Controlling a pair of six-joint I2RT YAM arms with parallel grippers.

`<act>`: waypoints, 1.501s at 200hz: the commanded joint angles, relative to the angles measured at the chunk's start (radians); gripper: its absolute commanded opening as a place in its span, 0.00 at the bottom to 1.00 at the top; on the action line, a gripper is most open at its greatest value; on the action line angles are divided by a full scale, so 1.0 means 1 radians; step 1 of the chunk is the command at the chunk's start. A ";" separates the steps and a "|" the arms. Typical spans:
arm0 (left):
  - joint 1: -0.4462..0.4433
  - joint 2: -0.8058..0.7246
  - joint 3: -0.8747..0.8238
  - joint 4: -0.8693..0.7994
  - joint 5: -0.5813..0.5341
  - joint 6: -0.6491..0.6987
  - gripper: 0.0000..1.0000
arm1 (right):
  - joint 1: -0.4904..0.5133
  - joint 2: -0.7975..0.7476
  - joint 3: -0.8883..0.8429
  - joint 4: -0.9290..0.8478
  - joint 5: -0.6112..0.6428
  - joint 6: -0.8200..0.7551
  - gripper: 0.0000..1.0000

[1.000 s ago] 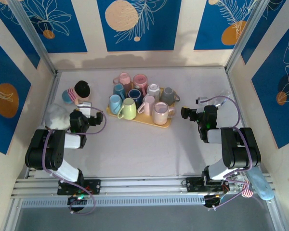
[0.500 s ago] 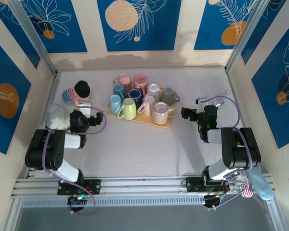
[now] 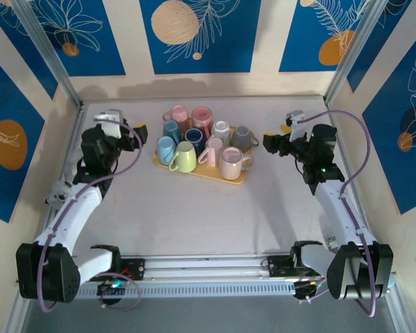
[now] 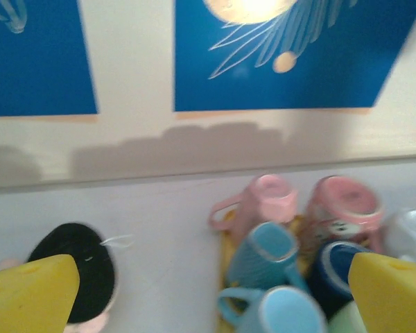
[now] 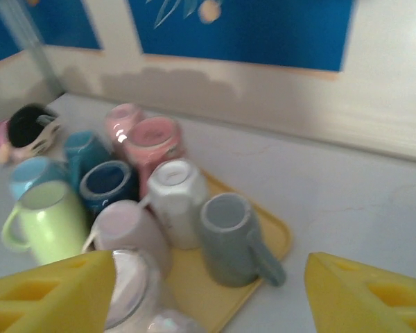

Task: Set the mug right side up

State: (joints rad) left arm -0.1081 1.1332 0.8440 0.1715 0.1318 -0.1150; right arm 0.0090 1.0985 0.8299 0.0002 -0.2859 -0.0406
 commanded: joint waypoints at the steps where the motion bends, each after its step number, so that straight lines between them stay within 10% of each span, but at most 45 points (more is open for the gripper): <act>1: -0.011 0.069 0.131 -0.346 0.216 -0.061 1.00 | 0.041 0.037 0.070 -0.333 -0.143 -0.217 0.66; 127: -0.141 0.302 0.256 -0.359 0.764 -0.121 1.00 | 0.052 0.402 0.333 -0.676 -0.152 -1.060 0.61; 300: -0.191 0.323 0.254 -0.360 0.753 -0.115 1.00 | 0.175 0.677 0.465 -0.718 0.050 -1.244 0.48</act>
State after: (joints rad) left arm -0.2932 1.4643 1.0939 -0.2012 0.8612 -0.2306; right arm 0.1711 1.7592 1.2659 -0.6968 -0.2401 -1.2495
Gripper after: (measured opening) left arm 0.999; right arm 0.493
